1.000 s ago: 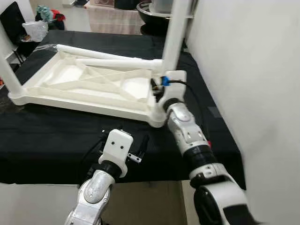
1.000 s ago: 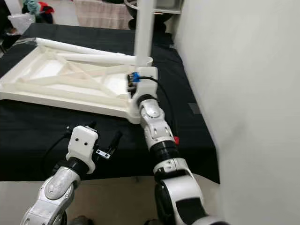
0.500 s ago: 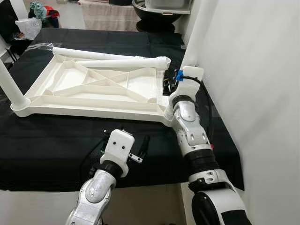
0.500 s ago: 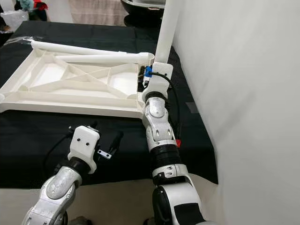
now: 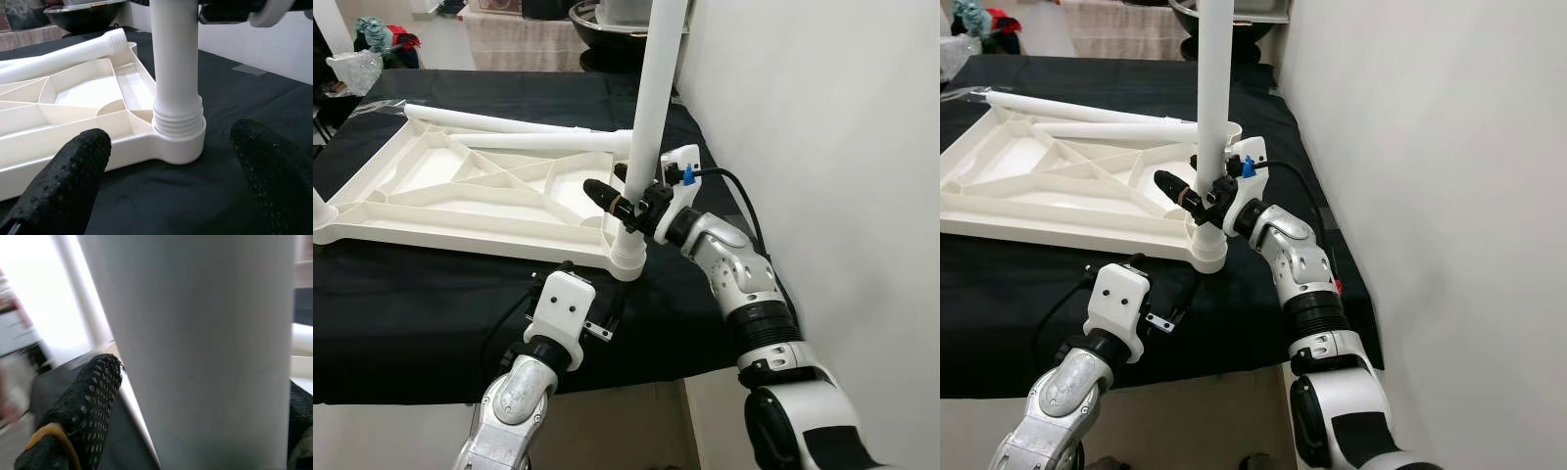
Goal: Building children table
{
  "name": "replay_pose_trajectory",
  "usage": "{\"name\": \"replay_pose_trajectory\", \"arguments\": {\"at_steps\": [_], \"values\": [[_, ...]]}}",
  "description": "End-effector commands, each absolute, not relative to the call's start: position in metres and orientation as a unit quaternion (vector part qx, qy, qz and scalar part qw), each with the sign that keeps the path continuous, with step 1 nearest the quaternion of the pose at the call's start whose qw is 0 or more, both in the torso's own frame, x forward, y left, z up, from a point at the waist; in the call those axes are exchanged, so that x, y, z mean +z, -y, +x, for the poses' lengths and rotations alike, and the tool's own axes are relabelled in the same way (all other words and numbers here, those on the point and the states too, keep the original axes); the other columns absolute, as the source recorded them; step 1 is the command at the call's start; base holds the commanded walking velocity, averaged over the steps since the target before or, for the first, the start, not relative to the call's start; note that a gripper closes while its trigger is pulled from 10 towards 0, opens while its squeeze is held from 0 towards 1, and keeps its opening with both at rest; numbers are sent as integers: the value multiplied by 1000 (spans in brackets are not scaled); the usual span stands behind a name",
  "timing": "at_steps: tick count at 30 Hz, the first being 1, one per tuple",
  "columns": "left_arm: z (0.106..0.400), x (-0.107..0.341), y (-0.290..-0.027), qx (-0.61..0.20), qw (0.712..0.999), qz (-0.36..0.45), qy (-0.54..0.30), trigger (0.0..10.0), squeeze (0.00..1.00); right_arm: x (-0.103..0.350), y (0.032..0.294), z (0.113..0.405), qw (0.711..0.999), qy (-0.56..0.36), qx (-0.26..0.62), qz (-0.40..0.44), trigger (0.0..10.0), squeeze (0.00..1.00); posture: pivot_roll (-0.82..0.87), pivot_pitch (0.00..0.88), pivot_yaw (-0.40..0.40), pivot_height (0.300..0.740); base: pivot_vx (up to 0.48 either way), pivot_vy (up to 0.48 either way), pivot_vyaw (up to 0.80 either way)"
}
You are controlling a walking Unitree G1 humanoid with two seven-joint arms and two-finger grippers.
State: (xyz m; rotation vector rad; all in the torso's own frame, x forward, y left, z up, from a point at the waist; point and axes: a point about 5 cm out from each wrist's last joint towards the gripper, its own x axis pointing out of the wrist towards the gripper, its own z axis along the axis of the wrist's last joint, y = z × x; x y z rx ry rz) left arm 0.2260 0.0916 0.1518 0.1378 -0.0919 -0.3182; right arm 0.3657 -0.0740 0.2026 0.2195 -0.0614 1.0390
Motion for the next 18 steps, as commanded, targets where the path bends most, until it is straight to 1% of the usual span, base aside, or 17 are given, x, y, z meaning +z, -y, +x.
{"name": "replay_pose_trajectory", "arguments": {"at_steps": [1,3,6,7,8,10,11,12,13,14,15,18], "values": [[225,149,-90,-163,984,68,41,10000,0,209,62,365,842,40,529,94,10000,0,75,56,-100,740,0,0,0],[225,149,-90,-163,983,68,41,10000,0,210,57,369,844,44,528,85,10000,0,75,56,-100,740,0,0,0],[225,149,-90,-163,983,68,41,10000,0,210,57,369,844,44,528,85,10000,0,75,56,-100,740,0,0,0],[225,149,-90,-163,983,68,41,10000,0,210,52,369,841,45,533,87,5608,0,81,60,-100,740,0,0,0],[225,149,-90,-164,983,68,41,10000,0,211,48,369,837,52,537,91,0,0,84,62,-101,740,0,0,0],[225,149,-90,-164,983,68,41,10000,0,212,45,369,842,60,528,93,0,0,84,62,-101,740,0,0,0],[225,149,-90,-164,983,68,41,10000,0,213,43,370,850,68,514,91,0,0,84,62,-101,740,0,0,0],[225,149,-90,-164,983,68,41,10000,0,213,43,370,850,68,514,91,0,0,84,62,-101,740,0,0,0],[225,149,-90,-163,983,68,41,10000,0,213,44,372,860,73,497,89,0,0,80,67,-101,740,0,0,0],[226,149,-90,-163,983,69,41,10000,0,211,47,378,896,75,431,74,0,0,77,67,-99,740,0,0,0],[226,149,-90,-163,983,69,41,10000,0,209,50,381,910,74,402,71,0,0,77,67,-99,740,0,0,0],[226,149,-90,-163,983,69,41,10000,0,208,53,384,925,71,367,71,0,0,77,67,-99,740,0,0,0]]}}
